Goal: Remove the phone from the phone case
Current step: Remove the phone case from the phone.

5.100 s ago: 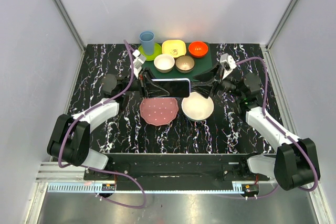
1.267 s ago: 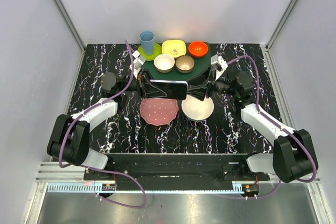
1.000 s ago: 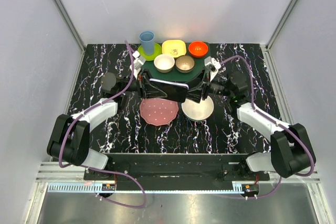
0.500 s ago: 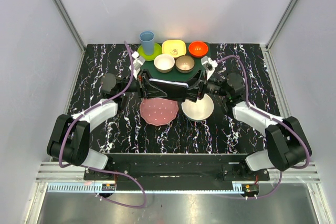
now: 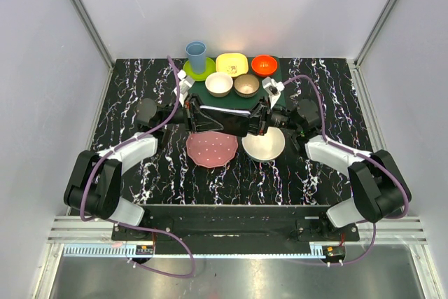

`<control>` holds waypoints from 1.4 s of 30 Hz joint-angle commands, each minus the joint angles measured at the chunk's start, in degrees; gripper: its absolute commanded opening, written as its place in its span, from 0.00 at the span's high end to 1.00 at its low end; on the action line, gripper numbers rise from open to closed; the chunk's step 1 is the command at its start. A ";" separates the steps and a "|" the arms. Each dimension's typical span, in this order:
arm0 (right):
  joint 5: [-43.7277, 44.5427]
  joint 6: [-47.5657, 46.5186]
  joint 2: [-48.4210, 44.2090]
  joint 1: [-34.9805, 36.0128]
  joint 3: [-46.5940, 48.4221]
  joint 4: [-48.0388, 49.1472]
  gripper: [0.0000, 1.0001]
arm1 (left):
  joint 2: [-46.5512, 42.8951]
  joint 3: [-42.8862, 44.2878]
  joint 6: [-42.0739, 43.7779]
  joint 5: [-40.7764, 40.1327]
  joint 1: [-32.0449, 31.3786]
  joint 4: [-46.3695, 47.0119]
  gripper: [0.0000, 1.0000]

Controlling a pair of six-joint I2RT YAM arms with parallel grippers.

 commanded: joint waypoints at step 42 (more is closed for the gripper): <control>1.40 6.51 0.48 1.67 3.55 -3.26 1.00 | -0.40 1.89 1.79 -10.04 2.17 0.14 0.16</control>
